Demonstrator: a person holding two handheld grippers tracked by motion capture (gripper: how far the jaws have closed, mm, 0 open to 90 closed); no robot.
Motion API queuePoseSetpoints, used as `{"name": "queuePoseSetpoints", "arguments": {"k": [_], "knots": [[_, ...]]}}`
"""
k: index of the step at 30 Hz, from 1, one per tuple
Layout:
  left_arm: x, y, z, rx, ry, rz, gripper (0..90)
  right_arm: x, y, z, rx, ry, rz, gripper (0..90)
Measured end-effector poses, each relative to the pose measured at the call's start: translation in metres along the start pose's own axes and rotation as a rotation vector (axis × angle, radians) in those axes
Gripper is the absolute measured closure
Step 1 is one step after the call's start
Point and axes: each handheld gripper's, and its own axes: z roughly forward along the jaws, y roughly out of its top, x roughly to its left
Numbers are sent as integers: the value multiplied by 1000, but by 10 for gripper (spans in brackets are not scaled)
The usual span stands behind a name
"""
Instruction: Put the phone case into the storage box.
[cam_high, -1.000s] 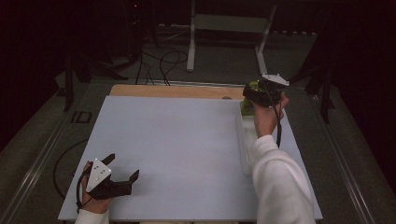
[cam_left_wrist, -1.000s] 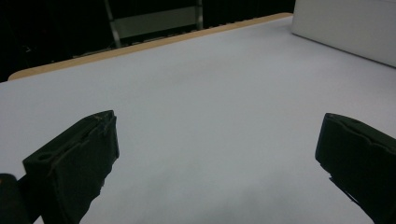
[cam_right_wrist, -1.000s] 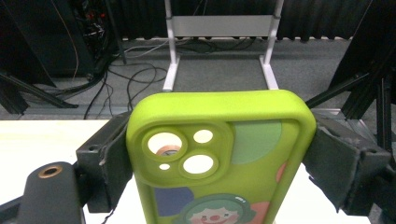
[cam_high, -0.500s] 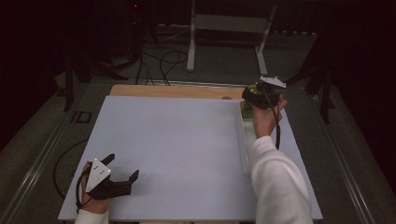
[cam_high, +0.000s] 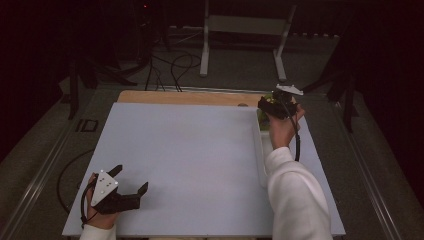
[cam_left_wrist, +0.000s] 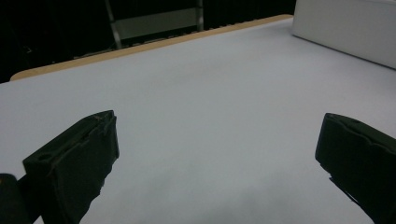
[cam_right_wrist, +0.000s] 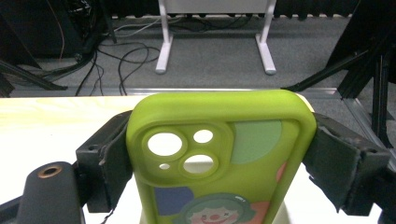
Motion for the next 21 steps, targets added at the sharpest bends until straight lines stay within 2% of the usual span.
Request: {"name": "queuePoseSetpoints", "arguments": {"k": [8, 21], "knots": [[0, 0, 0, 1, -1, 1, 0, -4, -10, 6, 21, -12, 5, 159], [0, 0, 0, 1, -1, 2, 1, -2, -17, 13, 53, -11, -2, 157]]}}
